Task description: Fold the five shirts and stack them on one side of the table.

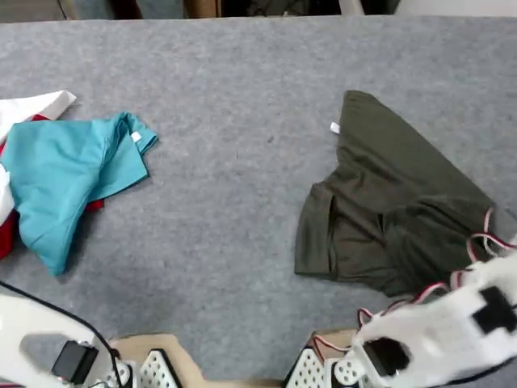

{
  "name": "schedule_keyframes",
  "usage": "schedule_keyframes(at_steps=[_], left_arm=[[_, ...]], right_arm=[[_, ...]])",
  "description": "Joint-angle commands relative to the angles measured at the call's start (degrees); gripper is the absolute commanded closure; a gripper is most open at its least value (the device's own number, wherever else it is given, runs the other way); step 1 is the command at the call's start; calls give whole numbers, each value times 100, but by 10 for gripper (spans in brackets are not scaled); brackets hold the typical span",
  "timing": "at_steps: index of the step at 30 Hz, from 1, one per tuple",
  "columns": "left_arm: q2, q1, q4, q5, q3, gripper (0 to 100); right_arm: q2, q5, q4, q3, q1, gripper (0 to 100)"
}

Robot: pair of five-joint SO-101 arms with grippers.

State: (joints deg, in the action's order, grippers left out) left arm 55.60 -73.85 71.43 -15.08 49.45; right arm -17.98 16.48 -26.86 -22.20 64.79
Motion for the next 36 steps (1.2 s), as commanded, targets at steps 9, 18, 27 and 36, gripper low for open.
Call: schedule_keyframes(at_steps=[9,18,27,36], left_arm=[[607,927,1582,-1837,-48,973],[765,189,791,-2725,4,973],[1108,-101,-888,-2734,40,971],[1160,-637,-9,-2743,514,972]], right_arm=[[-2097,2224,149,1332,1301,986],[-2088,4044,-633,1191,2382,986],[-1429,4202,-1196,927,2462,986],[-673,4202,-1169,180,1829,986]])
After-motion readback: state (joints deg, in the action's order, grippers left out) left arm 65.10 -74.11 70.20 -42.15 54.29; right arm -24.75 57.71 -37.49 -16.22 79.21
